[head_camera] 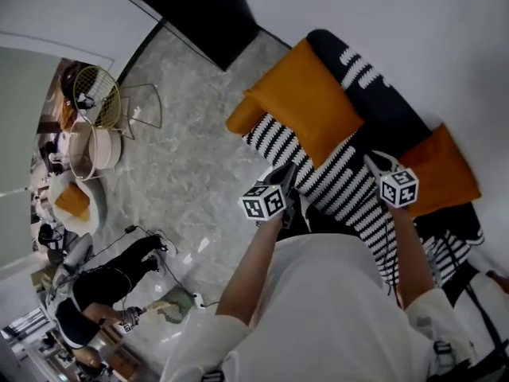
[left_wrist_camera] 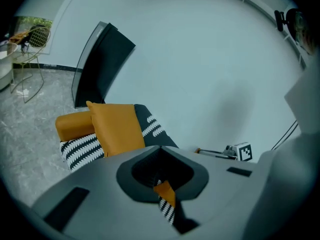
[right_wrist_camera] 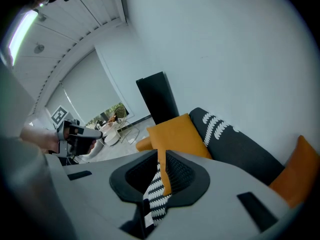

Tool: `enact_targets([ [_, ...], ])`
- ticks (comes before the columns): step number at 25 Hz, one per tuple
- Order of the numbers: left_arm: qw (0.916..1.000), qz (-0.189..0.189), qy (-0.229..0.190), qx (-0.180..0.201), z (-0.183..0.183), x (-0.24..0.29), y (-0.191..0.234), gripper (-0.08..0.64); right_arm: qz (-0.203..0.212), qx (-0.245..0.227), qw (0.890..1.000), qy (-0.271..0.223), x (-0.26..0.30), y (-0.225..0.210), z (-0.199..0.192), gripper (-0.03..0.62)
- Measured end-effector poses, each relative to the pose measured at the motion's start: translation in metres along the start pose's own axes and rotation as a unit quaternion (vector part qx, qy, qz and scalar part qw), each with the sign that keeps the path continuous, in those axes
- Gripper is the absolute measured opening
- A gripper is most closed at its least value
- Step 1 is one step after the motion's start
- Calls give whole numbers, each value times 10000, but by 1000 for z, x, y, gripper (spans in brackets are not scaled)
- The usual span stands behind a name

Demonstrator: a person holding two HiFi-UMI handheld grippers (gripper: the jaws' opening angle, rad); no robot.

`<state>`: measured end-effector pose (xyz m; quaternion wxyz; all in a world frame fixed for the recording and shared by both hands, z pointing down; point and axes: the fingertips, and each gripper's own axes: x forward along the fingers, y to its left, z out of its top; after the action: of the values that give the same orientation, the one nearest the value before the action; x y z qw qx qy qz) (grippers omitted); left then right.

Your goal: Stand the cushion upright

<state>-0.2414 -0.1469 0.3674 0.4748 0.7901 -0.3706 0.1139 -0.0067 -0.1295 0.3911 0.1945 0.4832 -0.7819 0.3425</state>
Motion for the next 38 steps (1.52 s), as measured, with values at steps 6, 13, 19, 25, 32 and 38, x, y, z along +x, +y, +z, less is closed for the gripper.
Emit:
enact_targets([
  [6, 9995, 224, 28, -222, -4, 43, 63, 6, -12, 117, 9999, 33, 64, -13, -3, 82],
  [13, 9965, 429, 147, -697, 3, 70, 103, 74, -29, 233, 9992, 325, 105, -14, 0, 123],
  [19, 9928, 604, 210, -1017, 2, 91, 118, 91, -74, 62, 9976, 688, 126, -34, 11, 137],
  [25, 9868, 785, 293, -1384, -6, 113, 144, 112, -182, 62, 9961, 856, 158, -51, 18, 149],
  [32, 9813, 941, 454, -1616, -9, 149, 180, 148, -152, 20, 9931, 1167, 207, -78, 9, 170],
  [38, 9772, 1025, 536, -1778, -12, 183, 214, 203, -68, -56, 9888, 1488, 259, -110, -8, 187],
])
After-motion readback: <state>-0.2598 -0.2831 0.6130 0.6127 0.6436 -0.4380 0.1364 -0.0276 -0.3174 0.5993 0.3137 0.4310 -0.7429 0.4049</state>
